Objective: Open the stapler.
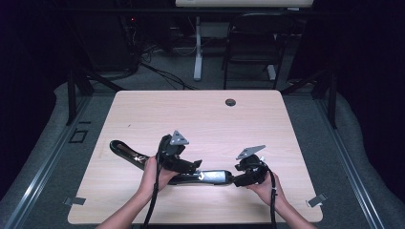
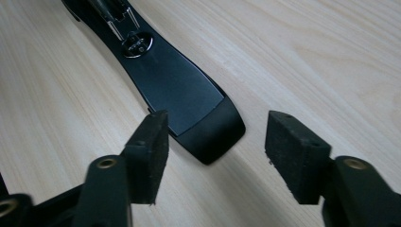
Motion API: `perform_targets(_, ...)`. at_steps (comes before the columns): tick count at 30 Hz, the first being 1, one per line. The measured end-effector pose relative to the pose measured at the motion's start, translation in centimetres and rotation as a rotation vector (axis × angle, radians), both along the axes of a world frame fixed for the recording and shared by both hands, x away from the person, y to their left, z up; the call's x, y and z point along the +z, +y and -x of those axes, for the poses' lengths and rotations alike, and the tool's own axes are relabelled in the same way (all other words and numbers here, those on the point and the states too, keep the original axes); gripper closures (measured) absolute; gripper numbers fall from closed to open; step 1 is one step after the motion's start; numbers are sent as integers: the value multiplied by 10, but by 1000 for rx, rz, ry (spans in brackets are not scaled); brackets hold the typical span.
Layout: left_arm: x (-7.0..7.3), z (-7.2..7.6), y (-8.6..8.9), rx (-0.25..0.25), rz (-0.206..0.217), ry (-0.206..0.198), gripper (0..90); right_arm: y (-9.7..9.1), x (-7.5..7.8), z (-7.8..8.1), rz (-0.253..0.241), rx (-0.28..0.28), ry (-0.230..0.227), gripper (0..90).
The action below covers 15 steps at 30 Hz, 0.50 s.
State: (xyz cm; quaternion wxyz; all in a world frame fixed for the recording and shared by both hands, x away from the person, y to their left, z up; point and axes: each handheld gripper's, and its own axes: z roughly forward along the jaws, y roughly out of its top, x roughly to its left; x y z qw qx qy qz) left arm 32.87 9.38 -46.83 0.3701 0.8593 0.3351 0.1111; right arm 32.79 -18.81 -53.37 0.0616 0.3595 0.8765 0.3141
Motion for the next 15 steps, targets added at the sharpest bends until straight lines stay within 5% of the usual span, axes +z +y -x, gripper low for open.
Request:
perform_targets(6, -2, 14, 15, -11, 1, 17, 94, -6, 5, -4, 54, -27, 10, 168)
perform_targets(15, -5, 37, 23, -51, 2, 22, 84, -32, 10, -15, 47, -121, 22, 146)
